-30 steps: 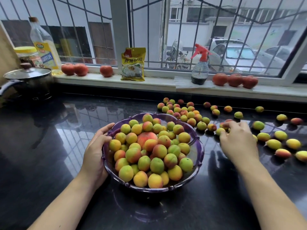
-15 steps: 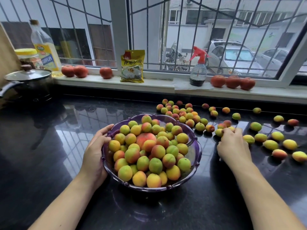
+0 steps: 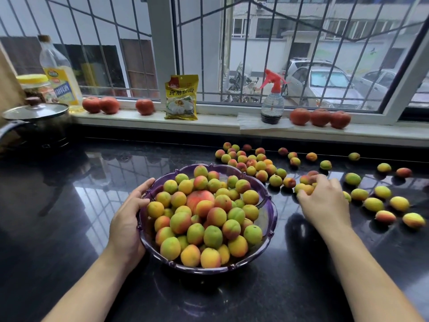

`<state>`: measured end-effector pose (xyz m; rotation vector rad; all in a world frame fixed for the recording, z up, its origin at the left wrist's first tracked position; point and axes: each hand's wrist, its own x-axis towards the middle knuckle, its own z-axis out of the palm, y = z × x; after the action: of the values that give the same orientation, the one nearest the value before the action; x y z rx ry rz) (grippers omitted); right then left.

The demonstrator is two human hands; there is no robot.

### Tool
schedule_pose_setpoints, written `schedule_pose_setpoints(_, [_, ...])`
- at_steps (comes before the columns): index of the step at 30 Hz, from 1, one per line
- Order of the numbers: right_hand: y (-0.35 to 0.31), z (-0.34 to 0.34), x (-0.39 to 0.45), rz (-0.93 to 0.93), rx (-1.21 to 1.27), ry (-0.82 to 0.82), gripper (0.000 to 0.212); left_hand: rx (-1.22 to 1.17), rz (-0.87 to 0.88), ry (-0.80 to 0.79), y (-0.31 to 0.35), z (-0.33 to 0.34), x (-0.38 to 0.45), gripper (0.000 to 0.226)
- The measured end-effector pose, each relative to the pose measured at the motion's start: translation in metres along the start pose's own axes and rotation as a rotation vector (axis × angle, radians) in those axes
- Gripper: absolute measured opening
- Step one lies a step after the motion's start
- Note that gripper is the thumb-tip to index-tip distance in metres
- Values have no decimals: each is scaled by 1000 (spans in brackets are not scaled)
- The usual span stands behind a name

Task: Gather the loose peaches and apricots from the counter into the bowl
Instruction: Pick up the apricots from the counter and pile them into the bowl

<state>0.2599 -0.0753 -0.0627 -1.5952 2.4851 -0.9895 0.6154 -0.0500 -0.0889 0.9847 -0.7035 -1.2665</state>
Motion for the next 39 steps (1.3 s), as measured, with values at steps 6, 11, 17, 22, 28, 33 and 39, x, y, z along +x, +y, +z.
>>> schedule_pose_setpoints(6, [-13,-9,-4,-116,625,-130,24,59,-106,-23,15,6,17,38])
schedule_pose_setpoints(11, [-31,-36,-22,-291,788,-501,32,84,-197,-120,22,11,52,40])
schedule_pose_setpoints(17, [-45,-43,-45,-606,509,-720,26,31,-217,-231,24,15,83,81])
schedule_pose_setpoints(22, [-54,-35,-55,-782,266,-637,21,-63,-213,-237,14,9,89,56])
schedule_pose_setpoints(28, [-58,-35,-61,-797,235,-629,12,-62,-202,-260,13,10,88,50])
schedule_pose_setpoints(33, [-57,-33,-59,-801,227,-642,7,-62,-203,-244,14,11,86,39])
schedule_pose_setpoints(39, [-44,-24,-33,-391,503,-138,9,-55,-180,-227,13,9,84,51])
